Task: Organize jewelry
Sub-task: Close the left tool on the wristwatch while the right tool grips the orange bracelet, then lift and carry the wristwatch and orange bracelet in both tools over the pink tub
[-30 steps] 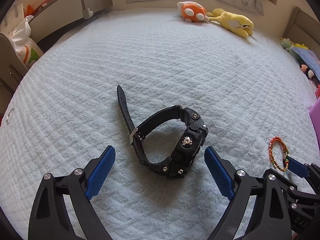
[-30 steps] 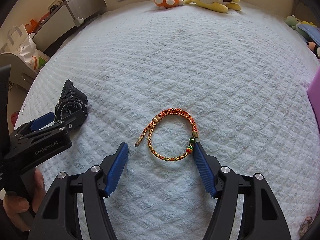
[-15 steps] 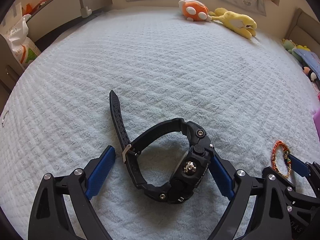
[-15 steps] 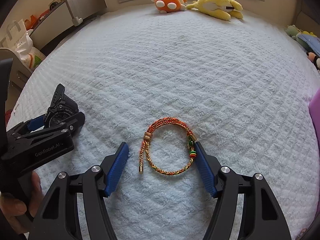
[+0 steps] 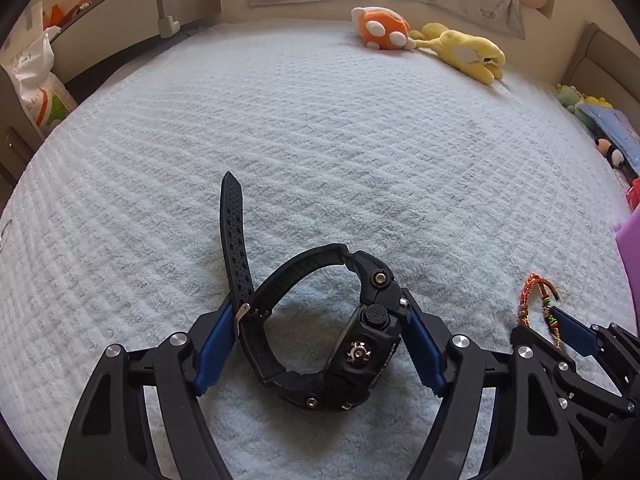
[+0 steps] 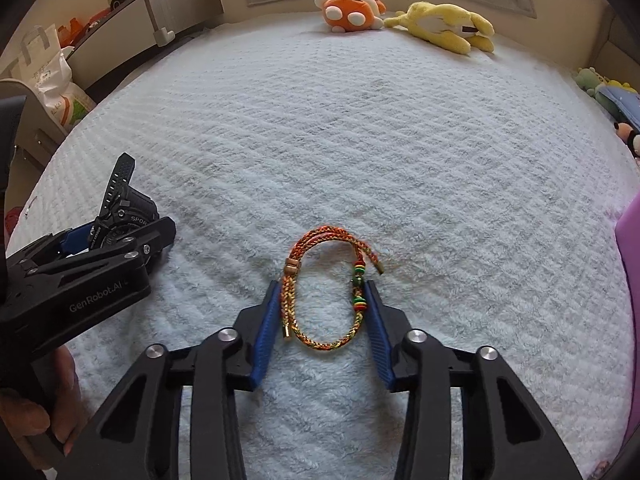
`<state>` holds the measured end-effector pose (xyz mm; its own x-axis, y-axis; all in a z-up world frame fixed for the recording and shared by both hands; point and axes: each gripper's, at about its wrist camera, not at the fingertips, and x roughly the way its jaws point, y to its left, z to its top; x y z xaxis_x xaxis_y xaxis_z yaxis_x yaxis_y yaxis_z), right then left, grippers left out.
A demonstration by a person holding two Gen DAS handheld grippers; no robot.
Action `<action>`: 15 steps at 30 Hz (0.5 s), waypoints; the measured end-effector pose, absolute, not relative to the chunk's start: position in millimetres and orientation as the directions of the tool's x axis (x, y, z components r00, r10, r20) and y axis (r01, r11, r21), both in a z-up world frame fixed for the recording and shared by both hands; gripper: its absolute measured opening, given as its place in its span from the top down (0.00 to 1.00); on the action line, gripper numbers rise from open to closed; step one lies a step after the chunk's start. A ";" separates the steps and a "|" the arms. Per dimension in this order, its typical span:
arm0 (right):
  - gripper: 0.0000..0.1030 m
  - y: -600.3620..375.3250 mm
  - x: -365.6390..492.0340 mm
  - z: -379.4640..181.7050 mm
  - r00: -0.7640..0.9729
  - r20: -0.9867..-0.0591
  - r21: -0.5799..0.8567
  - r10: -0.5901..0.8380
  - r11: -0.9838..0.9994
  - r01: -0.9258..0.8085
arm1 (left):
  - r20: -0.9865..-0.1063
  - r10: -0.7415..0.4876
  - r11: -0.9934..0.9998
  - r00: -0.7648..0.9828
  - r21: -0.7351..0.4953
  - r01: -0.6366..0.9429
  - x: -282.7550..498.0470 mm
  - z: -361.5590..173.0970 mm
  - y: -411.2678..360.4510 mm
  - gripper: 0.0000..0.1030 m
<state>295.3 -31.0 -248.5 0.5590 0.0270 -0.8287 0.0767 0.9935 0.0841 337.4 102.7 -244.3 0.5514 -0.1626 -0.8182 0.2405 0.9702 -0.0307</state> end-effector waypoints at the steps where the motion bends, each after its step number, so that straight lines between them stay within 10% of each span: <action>1: 0.73 -29.2 295.1 -247.4 0.558 -0.829 0.088 0.036 0.994 0.066 | -0.818 -0.165 0.970 0.552 -0.032 0.242 335.5 -243.4 103.6 0.29; 4: 0.87 -24.0 293.0 -244.2 0.553 -0.831 0.107 0.064 0.993 0.047 | -0.816 -0.174 0.967 0.551 -0.036 0.252 329.3 -240.0 105.4 0.29; 15: 0.89 -22.4 268.5 -226.8 0.549 -0.831 0.145 0.094 0.988 0.050 | -0.813 -0.181 0.964 0.554 -0.034 0.265 308.6 -222.9 119.4 0.30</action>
<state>268.5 -22.4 -226.8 0.5489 0.0942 -0.8305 0.0499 0.9882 0.1451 308.6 119.4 -222.9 0.5538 -0.1809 -0.8128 0.2645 0.9638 -0.0343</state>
